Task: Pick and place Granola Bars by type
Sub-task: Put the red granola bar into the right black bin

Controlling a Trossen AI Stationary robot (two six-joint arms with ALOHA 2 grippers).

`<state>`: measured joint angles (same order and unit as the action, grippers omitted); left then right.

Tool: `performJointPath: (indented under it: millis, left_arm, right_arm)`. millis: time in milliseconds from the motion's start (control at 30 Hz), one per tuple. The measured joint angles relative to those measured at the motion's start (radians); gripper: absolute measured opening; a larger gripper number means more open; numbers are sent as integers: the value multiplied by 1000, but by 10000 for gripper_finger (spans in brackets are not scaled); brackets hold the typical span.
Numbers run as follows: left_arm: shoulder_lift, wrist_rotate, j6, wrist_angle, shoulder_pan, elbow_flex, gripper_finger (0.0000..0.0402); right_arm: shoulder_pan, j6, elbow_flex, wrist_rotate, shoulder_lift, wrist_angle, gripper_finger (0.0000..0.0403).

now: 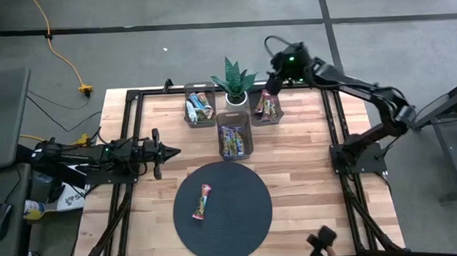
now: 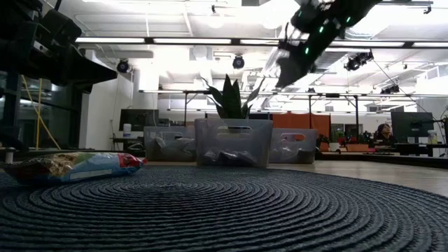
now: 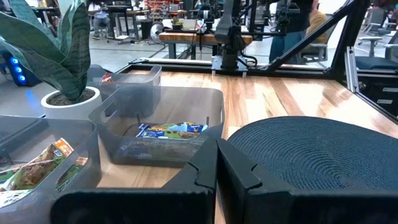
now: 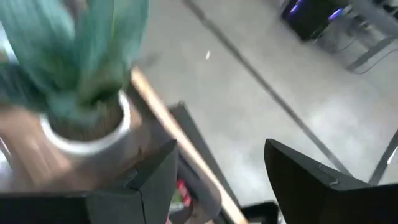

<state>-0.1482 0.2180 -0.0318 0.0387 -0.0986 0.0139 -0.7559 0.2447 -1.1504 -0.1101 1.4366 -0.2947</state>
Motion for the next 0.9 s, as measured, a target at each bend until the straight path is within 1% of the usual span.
performJointPath:
  millis: [100,233,333,467,567,700,800,900]
  left_arm:
    - [0,0,0,0,0,0,1]
    - [0,0,0,0,0,0,1]
    - [0,0,0,0,0,0,1]
    - [0,0,0,0,0,0,1]
    - [0,0,0,0,0,0,1]
    - [0,0,0,0,0,0,1]
    - [0,0,0,0,0,0,1]
    - [0,0,0,0,0,0,1]
  right_arm:
    - [0,-85,-18,28,-85,4,222]
    - [25,-218,-23,96,-187,45,223]
    - [71,-306,-23,125,-245,95,223]
    - [171,-376,-23,125,-289,201,223]
    - [273,-415,-24,79,-294,297,222]
    - [419,-427,-24,-42,-287,395,222]
    - [520,-422,-53,-130,-266,399,222]
    - [611,-397,-111,-205,-230,396,222]
